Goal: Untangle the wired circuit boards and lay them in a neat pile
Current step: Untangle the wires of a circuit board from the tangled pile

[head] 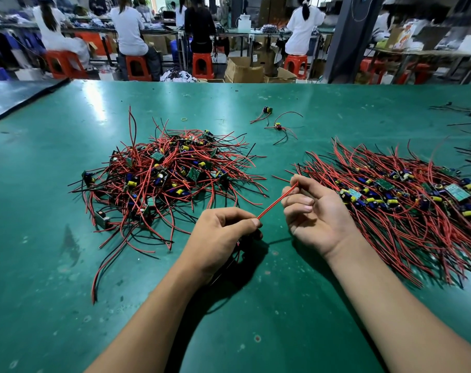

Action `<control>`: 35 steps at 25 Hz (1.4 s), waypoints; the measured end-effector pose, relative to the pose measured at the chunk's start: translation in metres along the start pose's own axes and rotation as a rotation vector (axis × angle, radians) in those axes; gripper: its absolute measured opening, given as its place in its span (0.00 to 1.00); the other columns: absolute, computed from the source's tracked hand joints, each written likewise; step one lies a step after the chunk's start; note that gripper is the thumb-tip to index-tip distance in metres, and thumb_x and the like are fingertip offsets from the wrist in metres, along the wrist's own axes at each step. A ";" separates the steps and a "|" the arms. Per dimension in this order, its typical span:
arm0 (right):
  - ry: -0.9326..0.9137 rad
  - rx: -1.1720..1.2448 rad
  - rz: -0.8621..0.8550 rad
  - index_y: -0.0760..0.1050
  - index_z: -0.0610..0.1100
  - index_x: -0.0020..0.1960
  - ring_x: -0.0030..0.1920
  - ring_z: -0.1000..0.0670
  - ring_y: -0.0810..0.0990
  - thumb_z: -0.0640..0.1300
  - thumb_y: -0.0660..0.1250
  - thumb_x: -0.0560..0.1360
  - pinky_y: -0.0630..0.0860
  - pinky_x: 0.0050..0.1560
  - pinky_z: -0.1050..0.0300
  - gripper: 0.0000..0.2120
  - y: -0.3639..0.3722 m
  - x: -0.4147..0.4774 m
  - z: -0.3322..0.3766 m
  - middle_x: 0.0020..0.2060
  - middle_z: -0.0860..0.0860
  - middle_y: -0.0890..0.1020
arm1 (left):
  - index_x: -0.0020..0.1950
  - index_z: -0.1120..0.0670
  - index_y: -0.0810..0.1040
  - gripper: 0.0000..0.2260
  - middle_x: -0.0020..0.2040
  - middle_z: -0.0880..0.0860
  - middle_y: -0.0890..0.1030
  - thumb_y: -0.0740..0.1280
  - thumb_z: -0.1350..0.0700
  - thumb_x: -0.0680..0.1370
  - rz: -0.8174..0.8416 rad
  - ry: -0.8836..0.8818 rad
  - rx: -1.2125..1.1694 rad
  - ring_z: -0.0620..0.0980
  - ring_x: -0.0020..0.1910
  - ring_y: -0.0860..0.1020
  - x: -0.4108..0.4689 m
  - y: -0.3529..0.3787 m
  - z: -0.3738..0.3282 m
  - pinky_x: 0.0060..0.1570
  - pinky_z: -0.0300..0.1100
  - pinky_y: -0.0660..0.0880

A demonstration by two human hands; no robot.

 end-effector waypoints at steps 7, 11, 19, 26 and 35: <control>-0.219 -0.629 0.093 0.85 0.44 0.50 0.29 0.58 0.70 0.43 0.73 0.69 0.68 0.26 0.67 0.10 0.003 -0.001 0.011 0.35 0.53 0.77 | 0.39 0.61 0.84 0.06 0.32 0.57 0.82 0.69 0.66 0.75 -0.015 -0.060 -0.094 0.48 0.29 0.77 -0.001 -0.003 0.003 0.31 0.35 0.74; -0.102 -0.911 0.223 0.85 0.46 0.52 0.31 0.55 0.75 0.45 0.77 0.69 0.70 0.28 0.66 0.12 0.005 -0.002 -0.023 0.36 0.51 0.81 | 0.40 0.60 0.84 0.08 0.33 0.59 0.82 0.68 0.66 0.76 0.021 -0.039 -0.107 0.51 0.31 0.78 -0.001 -0.001 0.000 0.34 0.38 0.76; -0.443 -0.850 -0.133 0.81 0.45 0.43 0.22 0.51 0.67 0.50 0.75 0.71 0.59 0.26 0.64 0.09 -0.010 -0.001 0.021 0.23 0.49 0.71 | 0.37 0.57 0.84 0.07 0.33 0.58 0.82 0.70 0.63 0.75 0.073 -0.072 -0.079 0.49 0.30 0.78 0.001 0.003 0.005 0.33 0.35 0.73; -0.680 -0.521 -0.280 0.76 0.46 0.39 0.21 0.58 0.67 0.37 0.73 0.74 0.65 0.21 0.66 0.09 -0.020 -0.011 0.052 0.26 0.55 0.76 | 0.36 0.57 0.84 0.08 0.32 0.57 0.82 0.70 0.64 0.75 0.125 -0.065 -0.068 0.46 0.28 0.77 -0.002 0.008 0.003 0.30 0.33 0.72; -0.623 -0.544 -0.247 0.75 0.46 0.42 0.22 0.57 0.67 0.39 0.73 0.75 0.65 0.21 0.64 0.08 -0.026 -0.006 0.056 0.26 0.54 0.74 | 0.39 0.57 0.84 0.07 0.36 0.57 0.84 0.69 0.61 0.76 -0.022 -0.077 -0.199 0.53 0.38 0.80 0.003 -0.009 0.007 0.37 0.37 0.75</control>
Point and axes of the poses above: each hand's wrist, its own x-axis towards the middle knuckle, its own y-axis out of the palm, z = x × y, the point moved 10 cm from there along x, towards the middle knuckle
